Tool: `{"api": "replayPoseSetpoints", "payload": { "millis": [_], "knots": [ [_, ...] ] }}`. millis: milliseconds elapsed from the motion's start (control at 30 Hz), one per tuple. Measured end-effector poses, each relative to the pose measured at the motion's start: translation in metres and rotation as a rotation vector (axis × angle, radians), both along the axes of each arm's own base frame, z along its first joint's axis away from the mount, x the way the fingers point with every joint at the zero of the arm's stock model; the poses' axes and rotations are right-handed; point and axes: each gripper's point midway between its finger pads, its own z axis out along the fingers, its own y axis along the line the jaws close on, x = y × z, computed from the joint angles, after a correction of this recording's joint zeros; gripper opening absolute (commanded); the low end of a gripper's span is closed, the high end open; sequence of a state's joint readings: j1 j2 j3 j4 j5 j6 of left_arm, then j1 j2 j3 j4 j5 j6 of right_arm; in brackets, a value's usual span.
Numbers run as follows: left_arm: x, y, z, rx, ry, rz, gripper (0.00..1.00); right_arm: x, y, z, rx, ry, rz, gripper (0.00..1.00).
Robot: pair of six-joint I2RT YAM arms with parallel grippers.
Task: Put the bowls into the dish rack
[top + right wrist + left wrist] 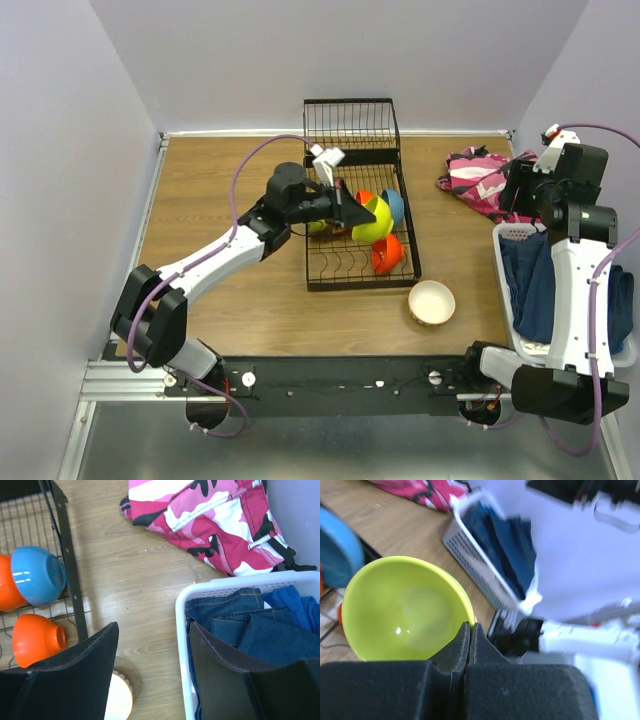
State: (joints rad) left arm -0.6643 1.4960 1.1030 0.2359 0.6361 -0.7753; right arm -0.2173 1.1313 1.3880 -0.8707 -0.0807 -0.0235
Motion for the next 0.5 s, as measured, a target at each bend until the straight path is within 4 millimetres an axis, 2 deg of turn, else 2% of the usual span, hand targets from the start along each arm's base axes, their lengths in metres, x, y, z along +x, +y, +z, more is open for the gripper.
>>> {"api": "replayPoseSetpoints", "payload": {
  "millis": [133,267,400,500],
  "knots": [
    [0.021,0.024,0.003,-0.062,0.129,0.136,0.00,0.003,-0.003,-0.010,-0.002,0.040,-0.005,0.67],
    [0.040,0.049,-0.007,-0.103,0.263,0.269,0.00,0.012,-0.007,-0.030,-0.004,0.110,-0.004,0.67],
    [0.054,0.061,-0.021,-0.134,0.373,0.355,0.00,0.021,-0.012,-0.053,-0.004,0.185,-0.005,0.67],
    [0.058,0.060,-0.026,-0.167,0.424,0.385,0.00,0.024,-0.014,-0.064,-0.006,0.222,-0.006,0.67]
  ]
}}
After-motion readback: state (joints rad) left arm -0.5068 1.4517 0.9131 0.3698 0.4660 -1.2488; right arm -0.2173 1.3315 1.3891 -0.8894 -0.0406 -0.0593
